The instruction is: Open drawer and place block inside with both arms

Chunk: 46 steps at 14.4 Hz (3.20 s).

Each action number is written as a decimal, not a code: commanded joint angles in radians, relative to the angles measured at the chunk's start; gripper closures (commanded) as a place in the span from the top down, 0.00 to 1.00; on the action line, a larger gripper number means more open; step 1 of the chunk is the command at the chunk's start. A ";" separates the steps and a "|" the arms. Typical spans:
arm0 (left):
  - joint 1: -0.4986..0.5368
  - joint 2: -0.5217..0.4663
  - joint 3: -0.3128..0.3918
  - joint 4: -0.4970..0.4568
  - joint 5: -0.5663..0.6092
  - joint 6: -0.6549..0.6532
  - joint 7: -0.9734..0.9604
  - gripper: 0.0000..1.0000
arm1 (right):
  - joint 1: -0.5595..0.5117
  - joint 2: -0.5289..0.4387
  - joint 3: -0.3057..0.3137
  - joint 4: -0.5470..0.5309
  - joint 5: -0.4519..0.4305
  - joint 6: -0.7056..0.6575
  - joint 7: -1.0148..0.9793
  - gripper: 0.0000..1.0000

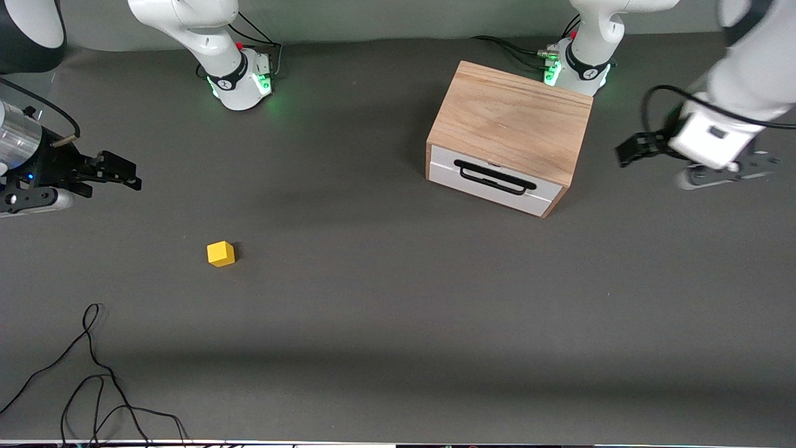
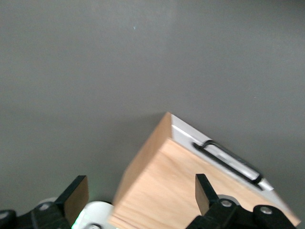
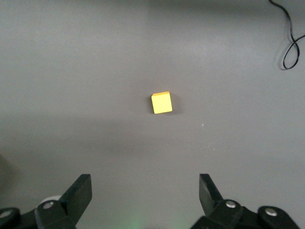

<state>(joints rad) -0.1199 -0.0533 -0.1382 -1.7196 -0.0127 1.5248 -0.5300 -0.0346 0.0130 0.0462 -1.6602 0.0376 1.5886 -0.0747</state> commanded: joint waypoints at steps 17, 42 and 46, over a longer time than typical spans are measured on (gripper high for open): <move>-0.288 0.197 -0.052 -0.101 -0.035 0.216 -1.103 1.00 | -0.002 0.202 -0.009 -0.372 -0.042 0.591 -0.223 1.00; -0.320 0.447 -0.050 -0.166 0.063 0.501 -1.219 1.00 | 0.009 0.392 -0.017 -0.422 -0.010 0.806 -0.202 1.00; -0.317 0.477 -0.049 -0.118 0.092 0.508 -1.219 1.00 | 0.005 0.401 -0.016 -0.420 -0.007 0.797 -0.192 1.00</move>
<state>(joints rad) -0.4317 0.3930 -0.1960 -1.8839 0.0403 2.0117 -1.7268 -0.0337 0.4086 0.0319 -2.0865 0.0162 2.3945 -0.2868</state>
